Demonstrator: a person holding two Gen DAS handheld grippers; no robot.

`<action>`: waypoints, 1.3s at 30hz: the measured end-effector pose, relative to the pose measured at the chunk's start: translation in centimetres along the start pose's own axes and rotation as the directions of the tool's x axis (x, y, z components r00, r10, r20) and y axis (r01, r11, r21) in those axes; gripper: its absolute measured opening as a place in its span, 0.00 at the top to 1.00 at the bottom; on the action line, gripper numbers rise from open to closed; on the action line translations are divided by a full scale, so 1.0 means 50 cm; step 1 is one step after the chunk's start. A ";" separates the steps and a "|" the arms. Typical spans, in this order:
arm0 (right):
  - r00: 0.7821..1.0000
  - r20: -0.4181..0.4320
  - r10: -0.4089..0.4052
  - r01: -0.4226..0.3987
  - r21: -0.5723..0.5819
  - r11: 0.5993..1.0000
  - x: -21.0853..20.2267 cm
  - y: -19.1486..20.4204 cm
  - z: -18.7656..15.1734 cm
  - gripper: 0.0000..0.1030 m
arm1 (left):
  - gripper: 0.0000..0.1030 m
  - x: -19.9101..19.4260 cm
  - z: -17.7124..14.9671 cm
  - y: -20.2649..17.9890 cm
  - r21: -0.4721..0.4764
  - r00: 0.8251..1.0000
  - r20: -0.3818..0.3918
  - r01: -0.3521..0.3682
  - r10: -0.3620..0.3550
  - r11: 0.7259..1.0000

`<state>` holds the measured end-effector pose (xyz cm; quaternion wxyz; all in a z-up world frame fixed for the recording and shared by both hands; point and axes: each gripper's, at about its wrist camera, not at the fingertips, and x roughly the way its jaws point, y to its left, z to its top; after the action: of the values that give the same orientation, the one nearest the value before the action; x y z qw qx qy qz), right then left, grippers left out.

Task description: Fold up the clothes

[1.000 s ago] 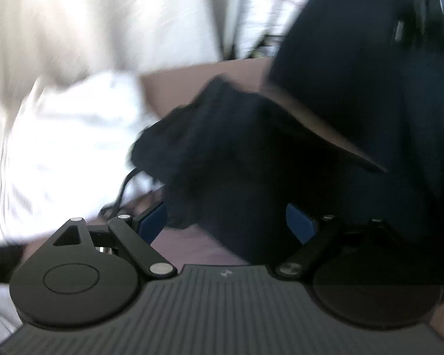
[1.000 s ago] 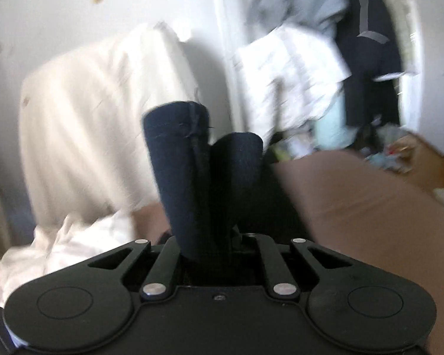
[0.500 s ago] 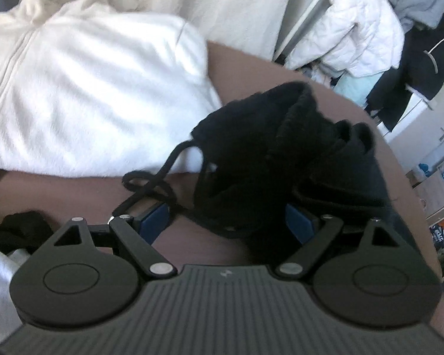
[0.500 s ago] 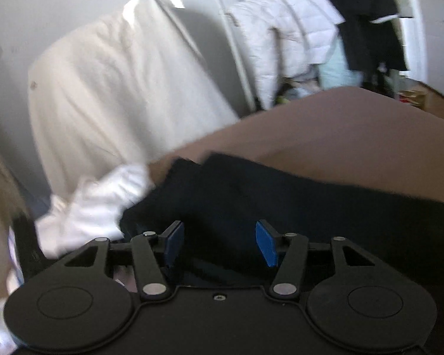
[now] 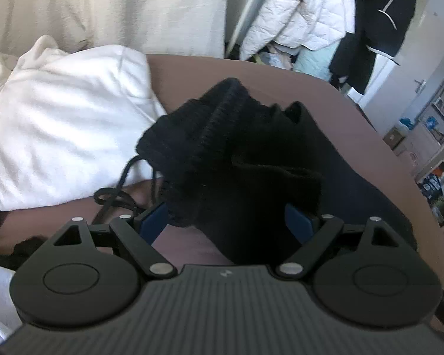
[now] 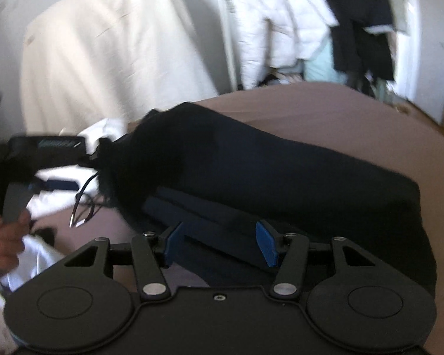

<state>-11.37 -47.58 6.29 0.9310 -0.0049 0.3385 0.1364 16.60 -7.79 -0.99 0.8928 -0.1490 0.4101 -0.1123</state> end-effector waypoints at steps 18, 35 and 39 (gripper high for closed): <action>0.987 -0.110 0.115 -0.098 0.145 0.985 0.366 0.066 0.173 0.13 | 0.16 -0.048 0.006 -0.005 -0.058 0.995 0.101 0.014 -0.008 0.998; 1.000 -0.024 -0.010 0.009 -0.025 1.000 0.521 0.311 0.380 0.15 | 0.70 0.112 -0.060 0.053 -0.218 0.995 -0.041 0.080 -0.091 0.973; 0.985 0.020 -0.170 0.170 -0.020 0.985 0.548 0.320 0.441 0.14 | 0.77 0.083 -0.057 -0.022 -0.030 1.000 0.025 0.005 -0.004 1.000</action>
<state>18.50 -23.08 7.29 0.9422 -0.0428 0.3268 0.0603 16.98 -10.63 -5.28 0.8952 -0.1645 0.4003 -0.1063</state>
